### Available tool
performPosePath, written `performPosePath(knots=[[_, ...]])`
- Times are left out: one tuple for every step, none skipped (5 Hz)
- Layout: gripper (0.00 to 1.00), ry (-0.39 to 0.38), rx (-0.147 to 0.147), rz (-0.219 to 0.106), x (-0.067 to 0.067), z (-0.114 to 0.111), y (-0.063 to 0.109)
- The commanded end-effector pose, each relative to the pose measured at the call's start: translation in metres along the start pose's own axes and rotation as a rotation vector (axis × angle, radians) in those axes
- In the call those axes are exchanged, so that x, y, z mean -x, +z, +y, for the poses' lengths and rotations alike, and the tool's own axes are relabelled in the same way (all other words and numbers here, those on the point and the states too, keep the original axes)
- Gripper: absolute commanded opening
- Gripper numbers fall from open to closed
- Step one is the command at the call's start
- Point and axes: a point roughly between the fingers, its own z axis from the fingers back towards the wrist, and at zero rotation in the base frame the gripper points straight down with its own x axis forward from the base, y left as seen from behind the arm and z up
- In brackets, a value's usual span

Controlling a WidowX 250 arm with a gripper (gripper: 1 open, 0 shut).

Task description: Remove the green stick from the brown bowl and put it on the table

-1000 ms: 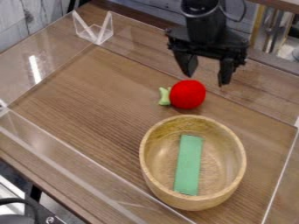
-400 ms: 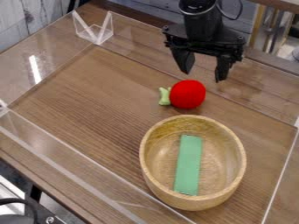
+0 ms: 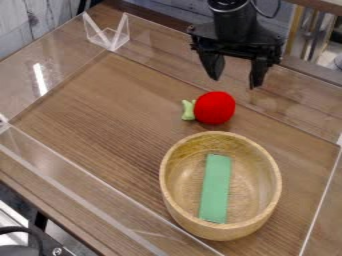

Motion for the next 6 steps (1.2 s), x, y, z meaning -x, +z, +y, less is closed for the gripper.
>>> performPosePath(knots=[[1.00,0.010,0.009,-0.057,-0.004,-0.010,0.010],[1.00,0.063,-0.022,-0.021,0.003,-0.005,0.003],[1.00,0.119,-0.054,0.017,0.011,-0.001,-0.003],[1.00,0.162,-0.080,0.061,0.034,-0.007,0.003],[1.00,0.223,-0.095,0.098,0.060,-0.016,0.007],[1.00,0.248,-0.109,0.126,0.068,-0.013,-0.010]])
